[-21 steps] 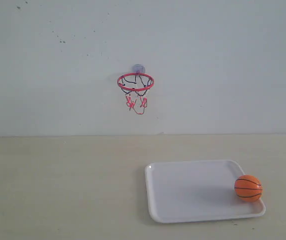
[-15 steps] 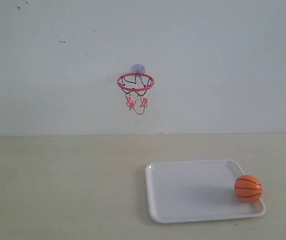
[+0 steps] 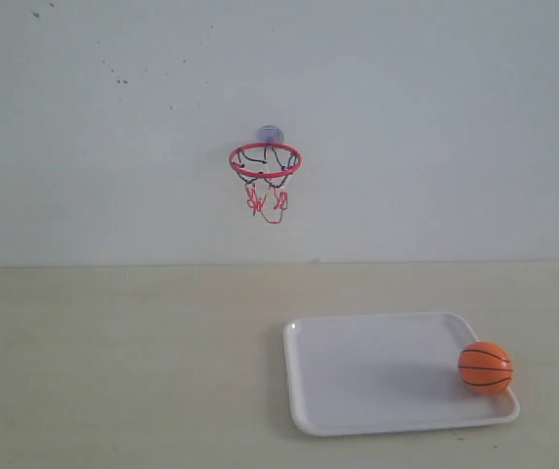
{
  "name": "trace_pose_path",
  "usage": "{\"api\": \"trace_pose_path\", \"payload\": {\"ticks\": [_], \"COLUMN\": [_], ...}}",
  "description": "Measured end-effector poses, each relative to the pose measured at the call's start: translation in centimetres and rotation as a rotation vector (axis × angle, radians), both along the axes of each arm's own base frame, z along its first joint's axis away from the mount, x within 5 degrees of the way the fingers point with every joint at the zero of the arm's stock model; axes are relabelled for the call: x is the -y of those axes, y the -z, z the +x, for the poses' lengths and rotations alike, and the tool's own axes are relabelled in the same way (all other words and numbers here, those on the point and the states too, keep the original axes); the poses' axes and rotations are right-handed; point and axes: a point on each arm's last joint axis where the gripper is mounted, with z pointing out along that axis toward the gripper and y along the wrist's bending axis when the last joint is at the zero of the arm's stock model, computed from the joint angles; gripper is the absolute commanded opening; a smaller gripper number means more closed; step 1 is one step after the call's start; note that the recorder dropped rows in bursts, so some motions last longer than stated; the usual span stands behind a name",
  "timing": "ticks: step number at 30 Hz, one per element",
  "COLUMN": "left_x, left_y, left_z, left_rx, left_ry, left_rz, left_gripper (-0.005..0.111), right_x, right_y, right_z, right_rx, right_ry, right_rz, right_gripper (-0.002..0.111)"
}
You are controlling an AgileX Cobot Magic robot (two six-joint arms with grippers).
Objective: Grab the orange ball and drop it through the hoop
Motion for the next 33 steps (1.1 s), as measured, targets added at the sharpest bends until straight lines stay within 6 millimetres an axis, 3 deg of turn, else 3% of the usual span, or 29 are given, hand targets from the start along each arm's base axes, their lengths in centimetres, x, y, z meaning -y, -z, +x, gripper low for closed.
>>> {"api": "trace_pose_path", "payload": {"ticks": [3,4,5,6,10,12,16,21,25,33], "left_x": [0.0,0.0,0.0,0.0,0.0,0.0,0.0,0.0,0.0,0.0], "left_y": [0.0,0.0,0.0,0.0,0.0,0.0,0.0,0.0,0.0,0.0], "left_z": [0.0,0.0,0.0,0.0,0.0,0.0,0.0,0.0,0.0,0.0], "left_rx": [0.0,0.0,0.0,0.0,0.0,0.0,0.0,0.0,0.0,0.0], "left_ry": [0.0,0.0,0.0,0.0,0.0,0.0,0.0,0.0,0.0,0.0], "left_rz": [0.0,0.0,0.0,0.0,0.0,0.0,0.0,0.0,0.0,0.0], "left_gripper": [0.004,0.004,0.004,0.004,0.004,0.004,0.004,0.004,0.004,0.004], "right_x": [1.1,2.0,2.5,2.7,0.9,-0.8,-3.4,-4.5,-4.9,-5.0], "right_y": [-3.0,-5.9,-7.5,-10.3,-15.4,-16.5,-15.5,-11.8,-10.3,-10.7], "right_z": [-0.3,-0.3,-0.1,0.6,4.5,7.6,12.9,17.8,19.0,18.7], "right_rx": [0.071,0.062,0.048,-0.004,-0.207,-0.353,-0.613,-0.825,-0.924,-0.97], "right_ry": [0.032,0.077,0.1,0.135,0.105,0.03,-0.091,-0.108,-0.128,-0.172], "right_rz": [0.16,0.283,0.336,0.368,0.201,0.077,-0.103,-0.164,-0.097,0.088], "right_gripper": [0.0,0.0,0.0,0.0,0.0,0.0,0.0,0.0,0.0,0.0]}}
